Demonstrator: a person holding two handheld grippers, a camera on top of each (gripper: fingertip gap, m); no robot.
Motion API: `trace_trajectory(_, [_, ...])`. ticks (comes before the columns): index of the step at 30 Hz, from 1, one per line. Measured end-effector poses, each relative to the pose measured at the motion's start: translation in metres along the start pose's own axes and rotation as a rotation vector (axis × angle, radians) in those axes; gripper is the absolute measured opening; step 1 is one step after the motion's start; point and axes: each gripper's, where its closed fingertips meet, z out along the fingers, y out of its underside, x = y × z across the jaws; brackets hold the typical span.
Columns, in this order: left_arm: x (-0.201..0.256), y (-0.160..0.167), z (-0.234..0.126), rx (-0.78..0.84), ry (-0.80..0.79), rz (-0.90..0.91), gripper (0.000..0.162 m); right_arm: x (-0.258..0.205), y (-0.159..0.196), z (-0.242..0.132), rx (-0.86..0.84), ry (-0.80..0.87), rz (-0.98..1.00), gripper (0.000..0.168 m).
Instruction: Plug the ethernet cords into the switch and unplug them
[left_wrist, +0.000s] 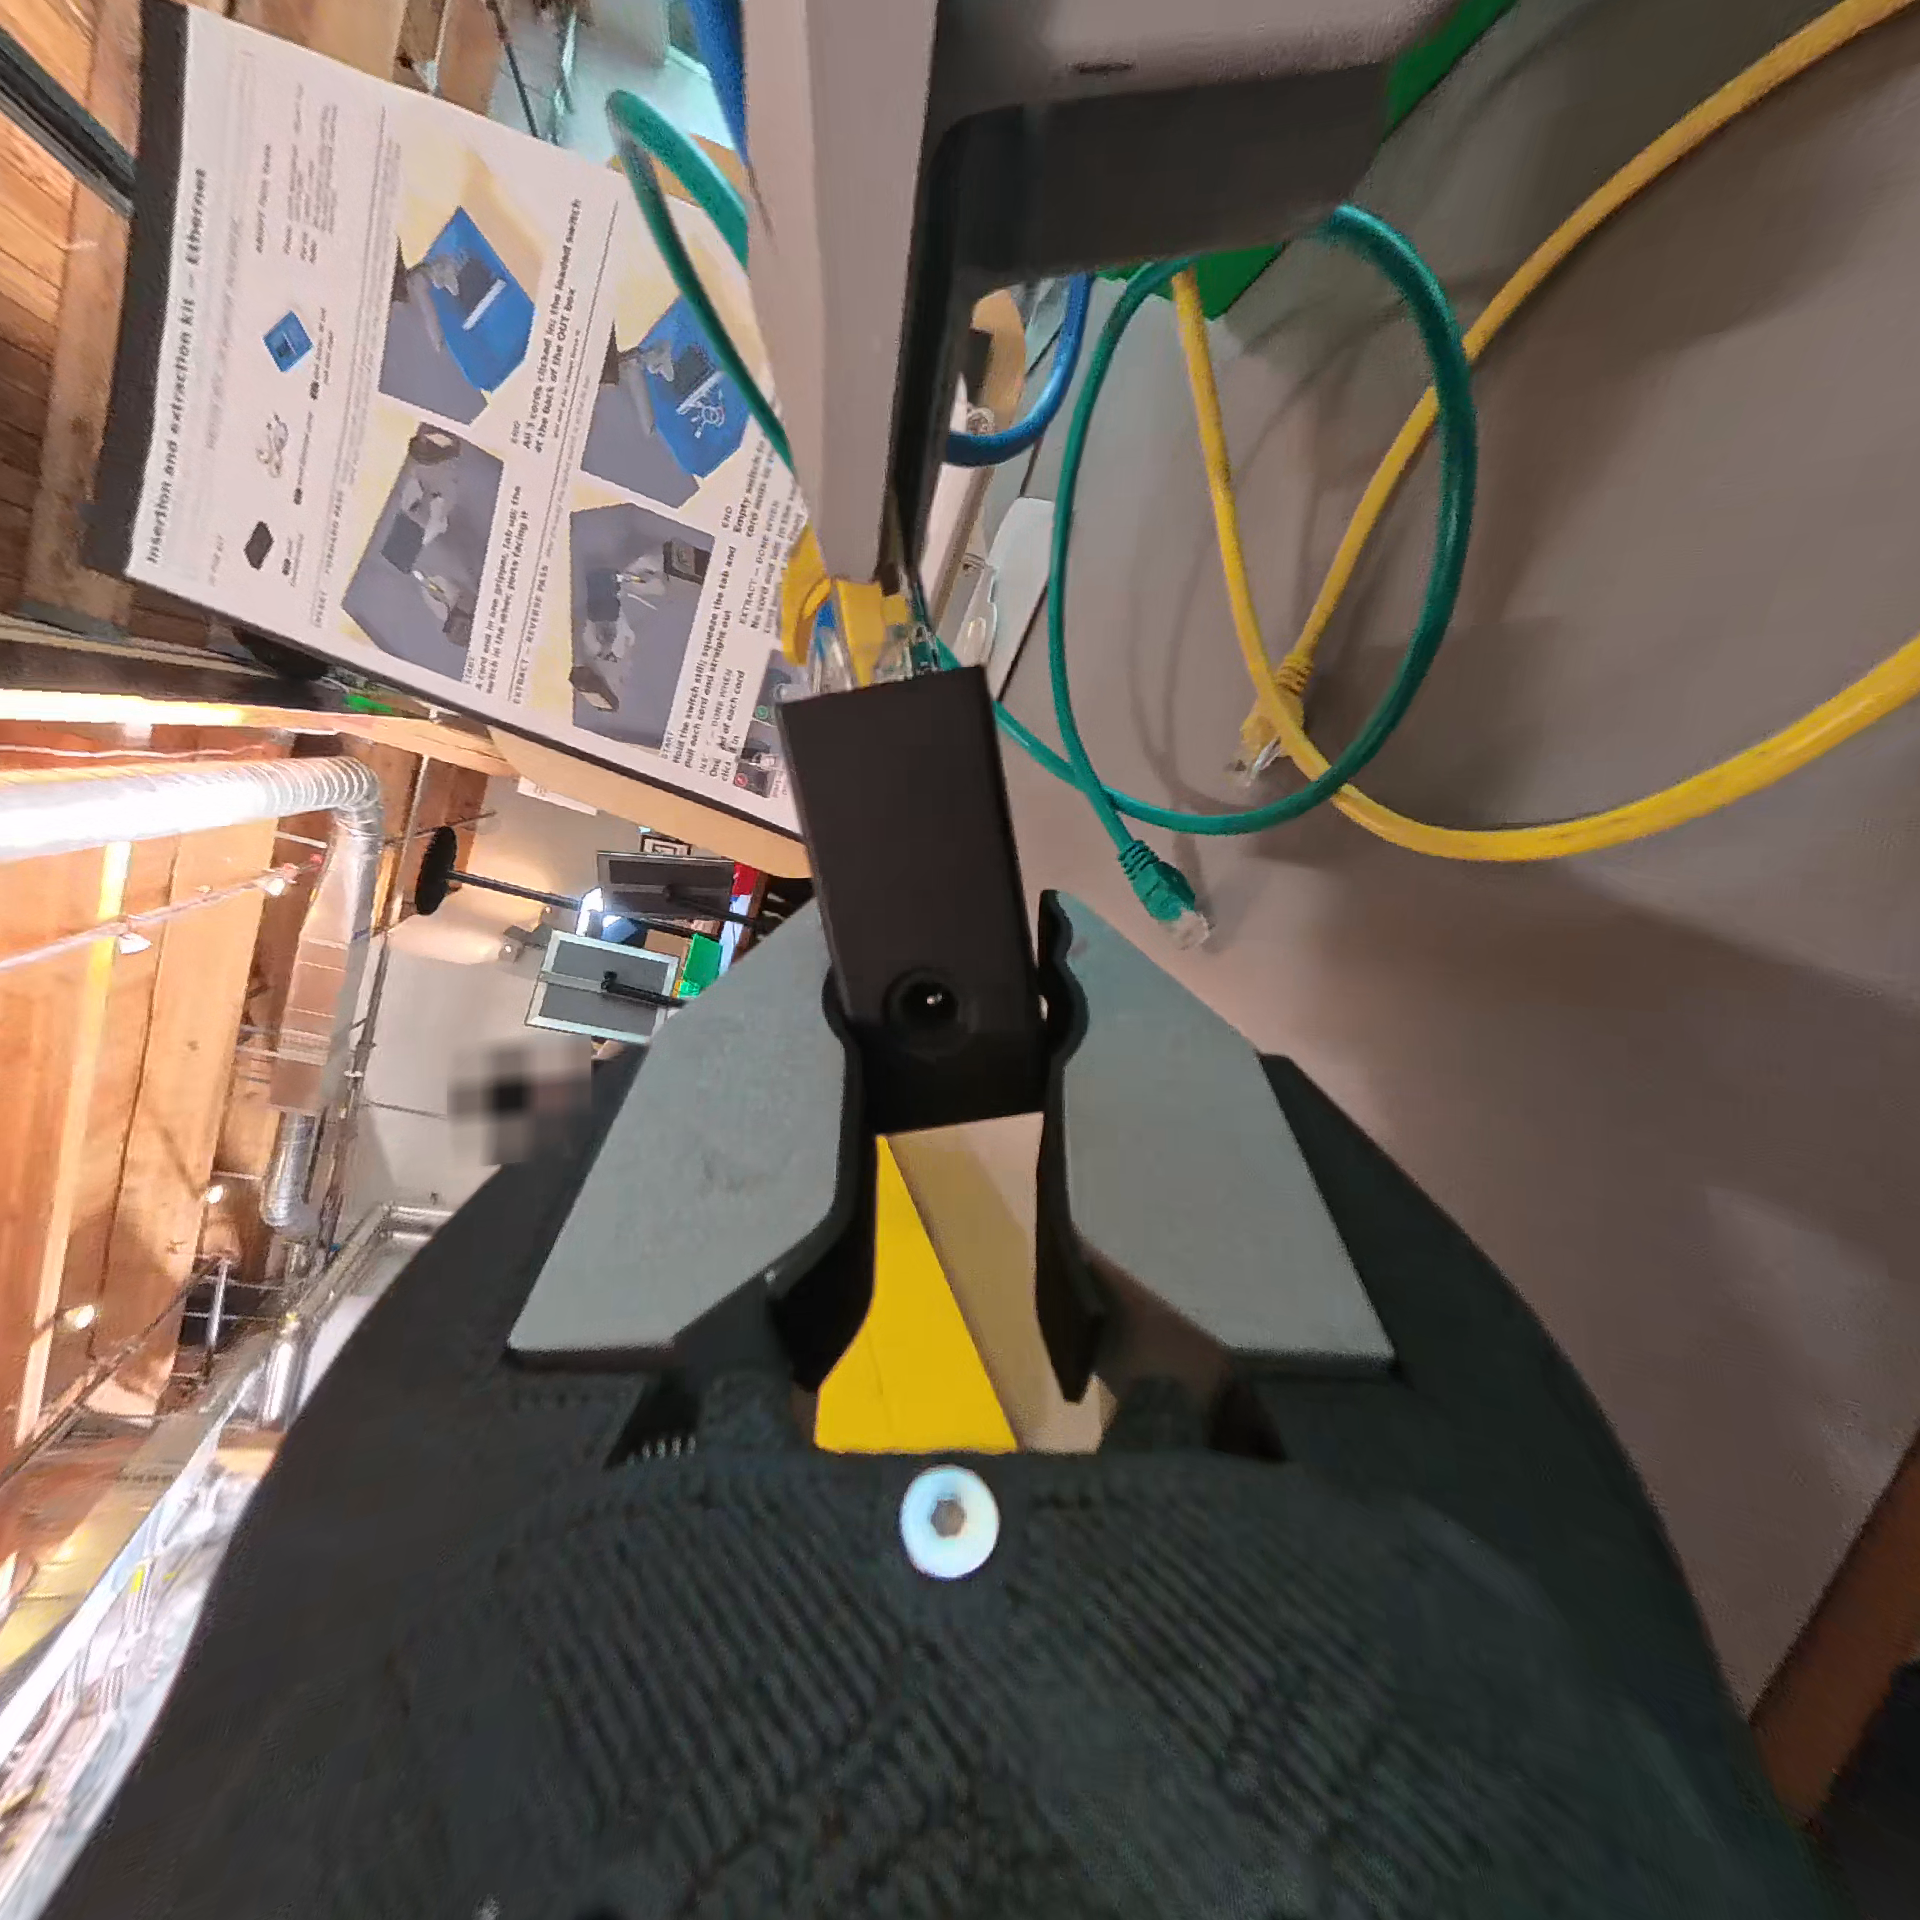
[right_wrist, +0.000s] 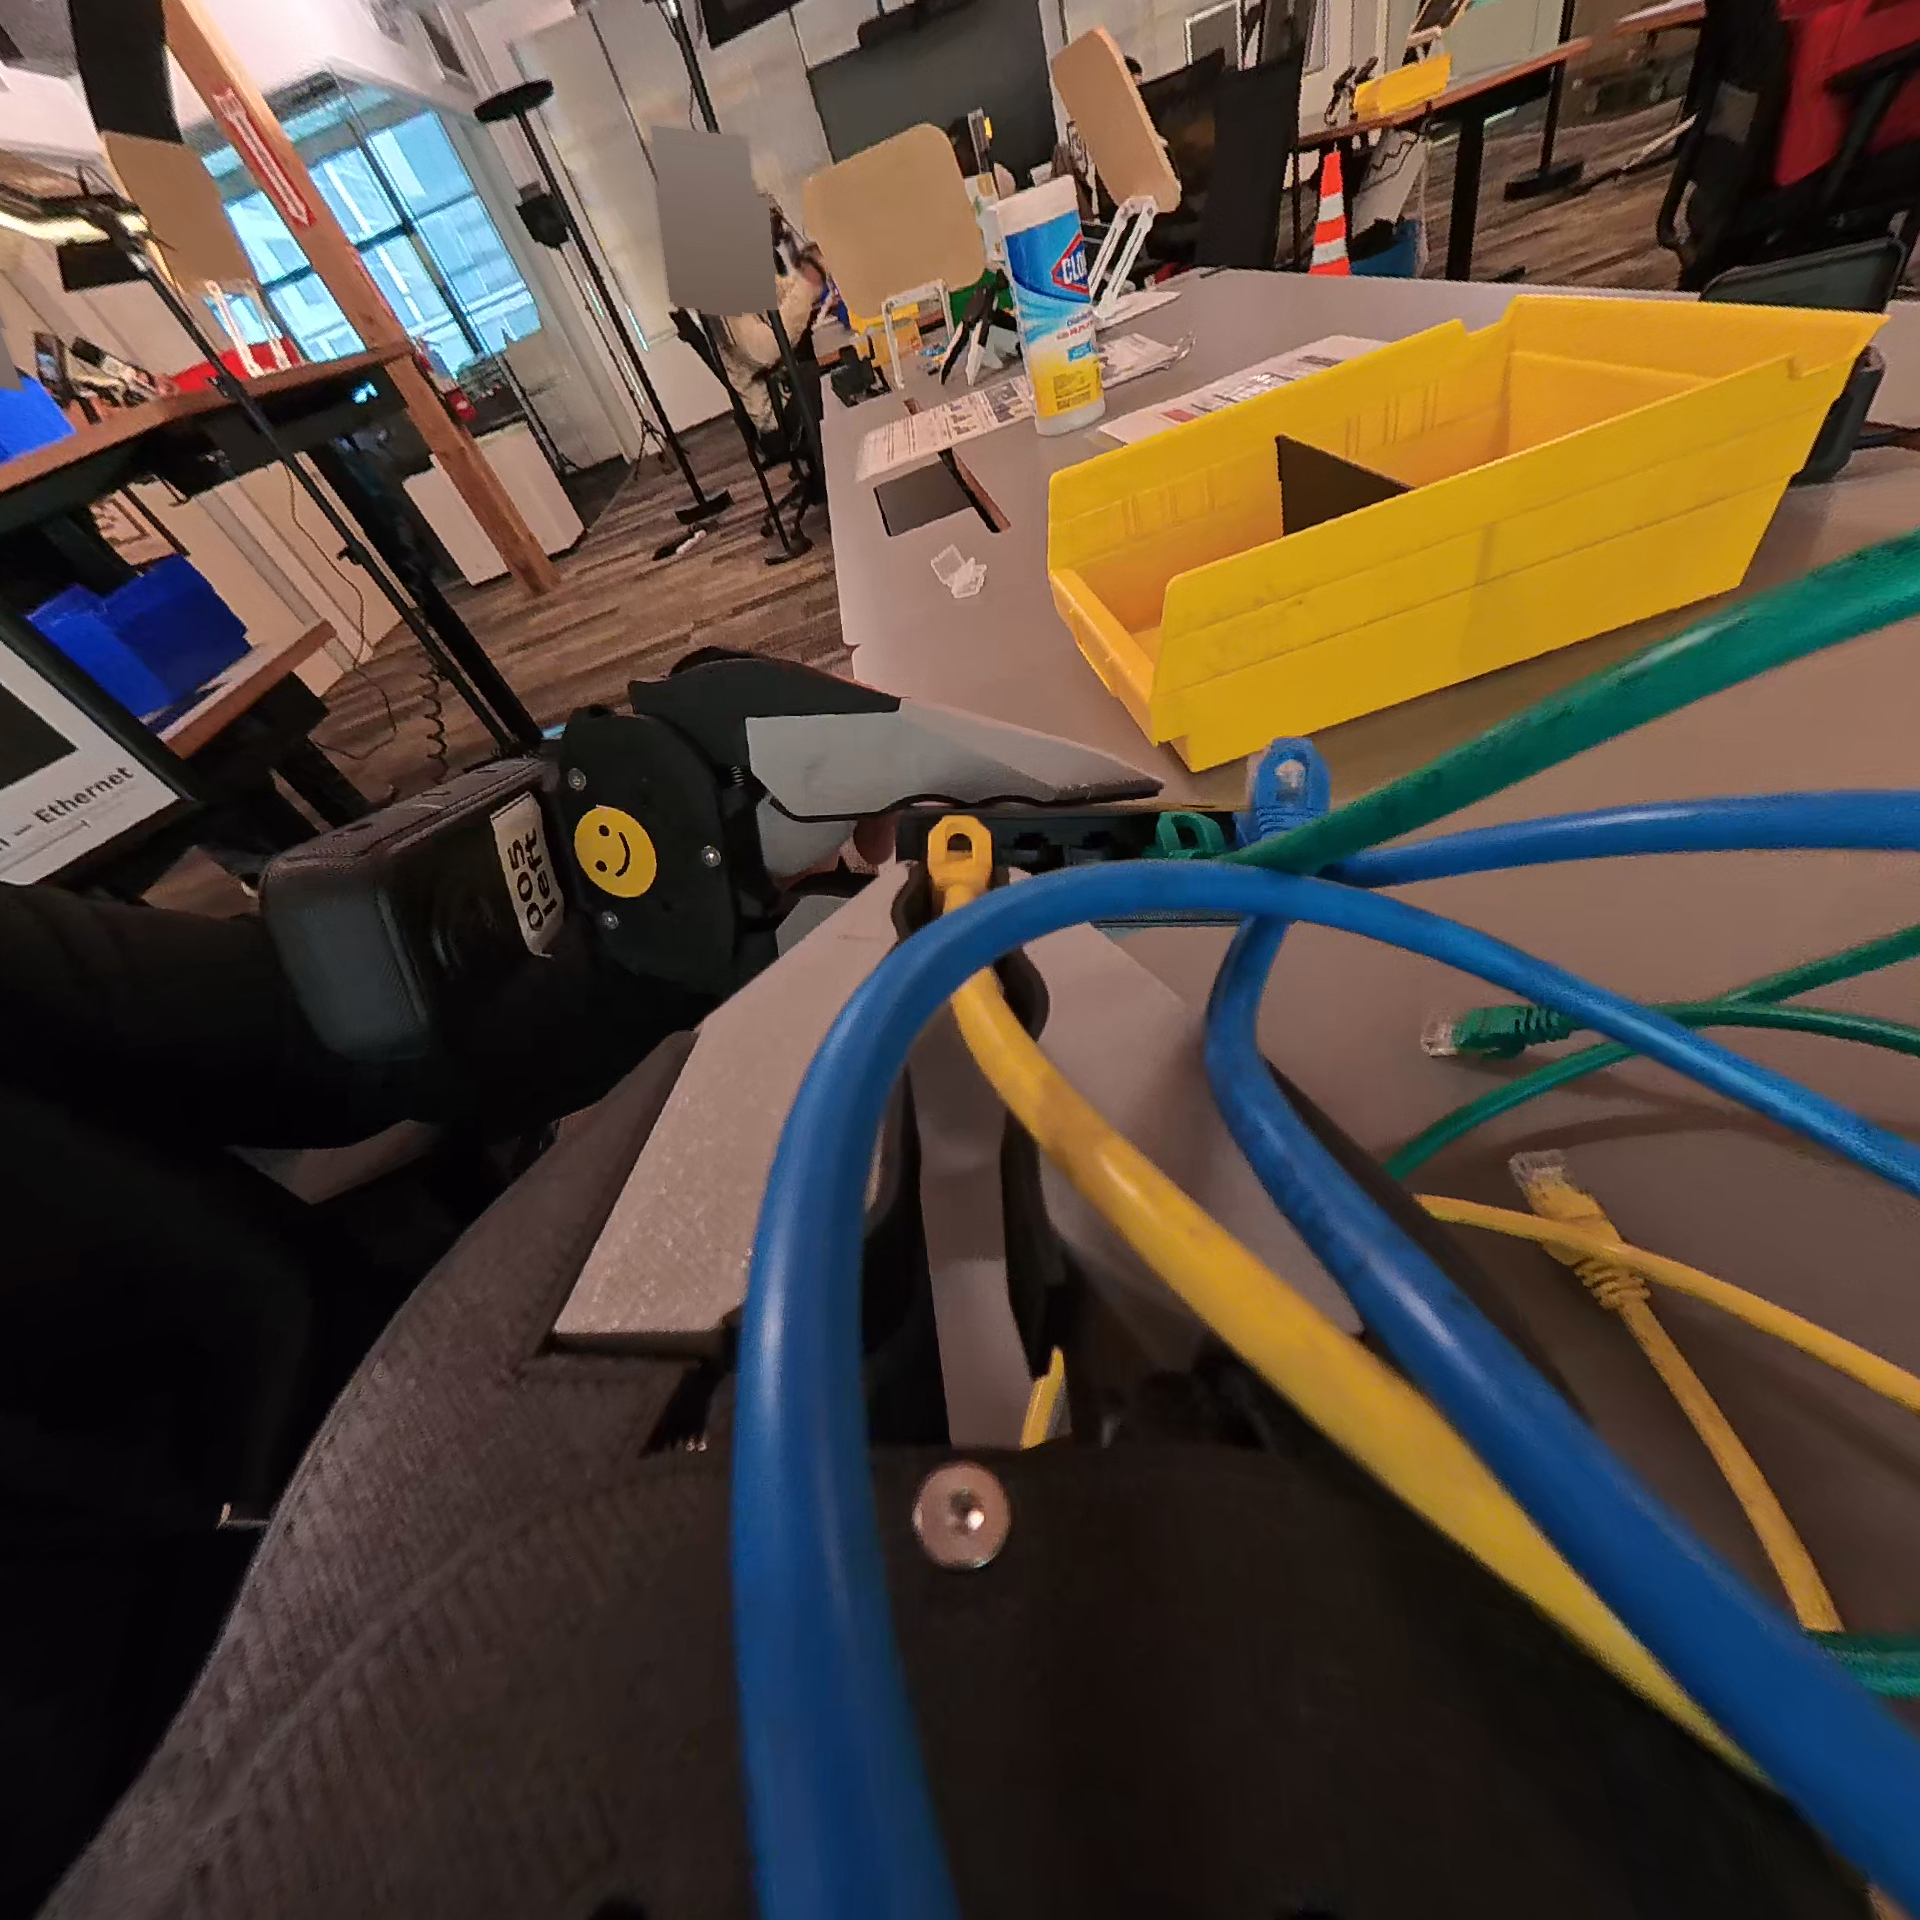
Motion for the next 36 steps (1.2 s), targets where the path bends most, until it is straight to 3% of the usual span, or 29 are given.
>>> trace_trajectory(7, [-0.001,-0.005,-0.001,-0.026,-0.029,-0.007,0.028,-0.002,-0.003,-0.002,0.025,0.002,-0.007,0.008])
trace_trajectory(13, [-0.011,0.009,0.005,-0.036,-0.024,-0.036,0.028,0.007,-0.01,0.008,0.105,0.027,0.051,0.008])
trace_trajectory(16, [-0.014,0.019,0.009,-0.074,-0.032,-0.035,0.029,0.015,-0.012,0.005,0.116,0.064,0.074,0.013])
trace_trajectory(18, [-0.021,0.034,0.011,-0.1,-0.04,-0.075,0.029,0.021,-0.014,-0.004,0.136,0.08,0.108,0.028])
trace_trajectory(21, [-0.033,0.053,0.011,-0.11,-0.014,-0.209,0.029,0.011,-0.005,-0.017,0.041,-0.009,0.188,0.046])
trace_trajectory(23, [-0.037,0.053,0.008,-0.071,0.023,-0.281,0.028,0.0,0.0,-0.025,-0.01,-0.061,0.195,0.048])
trace_trajectory(29, [-0.039,0.037,-0.001,0.032,0.148,-0.483,0.027,-0.025,0.008,-0.032,-0.138,-0.019,0.003,0.058])
trace_trajectory(33, [-0.036,0.04,-0.002,0.063,0.331,-0.798,0.027,-0.068,0.02,-0.02,-0.246,-0.091,-0.145,0.061])
trace_trajectory(36, [-0.035,0.024,-0.007,0.213,0.52,-1.113,0.027,-0.062,0.018,-0.007,-0.253,0.004,-0.152,0.063])
